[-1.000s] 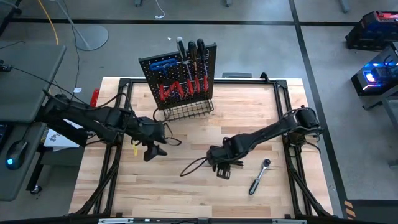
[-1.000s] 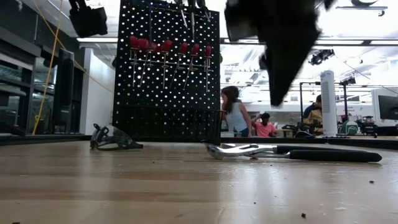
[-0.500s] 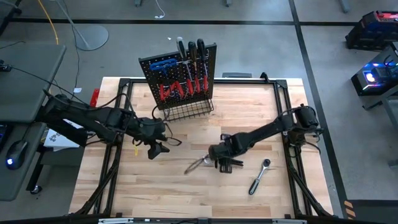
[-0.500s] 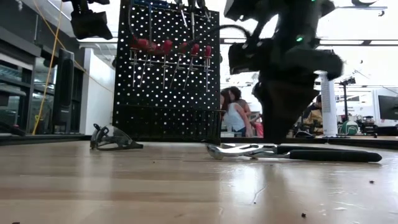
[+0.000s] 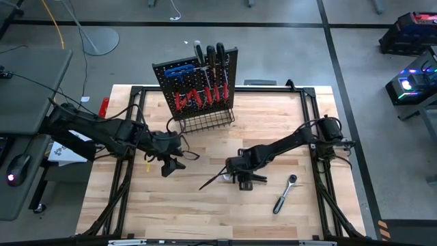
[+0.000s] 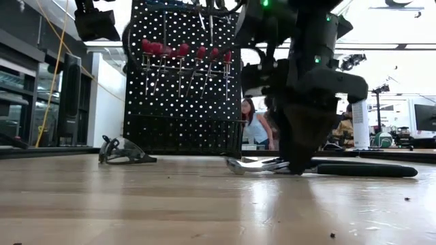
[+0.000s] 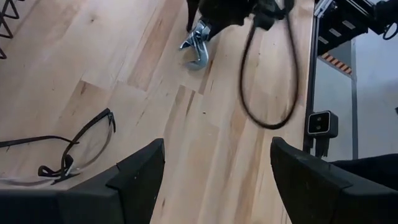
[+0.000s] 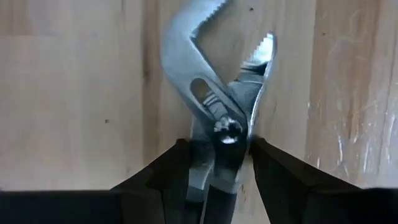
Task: Hang tools onto peg board
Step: Put the black adjustable plier in the wire basket on the pegboard
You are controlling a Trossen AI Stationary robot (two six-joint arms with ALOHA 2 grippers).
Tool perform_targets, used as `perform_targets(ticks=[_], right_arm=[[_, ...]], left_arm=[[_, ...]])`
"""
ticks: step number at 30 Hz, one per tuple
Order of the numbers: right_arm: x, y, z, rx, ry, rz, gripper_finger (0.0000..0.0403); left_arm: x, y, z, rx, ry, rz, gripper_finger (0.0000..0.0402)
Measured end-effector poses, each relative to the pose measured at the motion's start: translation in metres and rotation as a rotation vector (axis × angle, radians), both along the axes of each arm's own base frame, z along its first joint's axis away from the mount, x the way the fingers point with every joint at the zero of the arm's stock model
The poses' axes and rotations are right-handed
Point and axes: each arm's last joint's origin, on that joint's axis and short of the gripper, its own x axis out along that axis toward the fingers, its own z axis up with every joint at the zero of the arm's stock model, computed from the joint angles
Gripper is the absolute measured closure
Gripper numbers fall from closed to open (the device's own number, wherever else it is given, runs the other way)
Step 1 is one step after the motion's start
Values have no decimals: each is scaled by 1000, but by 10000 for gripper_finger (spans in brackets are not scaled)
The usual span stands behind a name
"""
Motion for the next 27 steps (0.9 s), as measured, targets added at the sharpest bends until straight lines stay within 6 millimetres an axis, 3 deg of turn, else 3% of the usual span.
perform_targets(ticks=[9, 11, 15, 16, 20, 27], right_arm=[[2, 8, -24, -6, 68, -27, 244], [2, 10, -28, -16, 76, -41, 271], [4, 15, -32, 1, 72, -71, 368], [4, 17, -32, -3, 64, -69, 374], [5, 17, -27, 1, 81, -68, 374], [2, 19, 1, 69, 93, -56, 374]], left_arm=[[0, 0, 0, -6, 1, 8, 133], [0, 0, 0, -4, 1, 8, 133], [0, 0, 0, -1, 7, 10, 133], [0, 0, 0, -1, 7, 10, 133], [-1, 0, 1, -18, 4, 20, 133], [-12, 3, 12, -68, -51, 60, 133]])
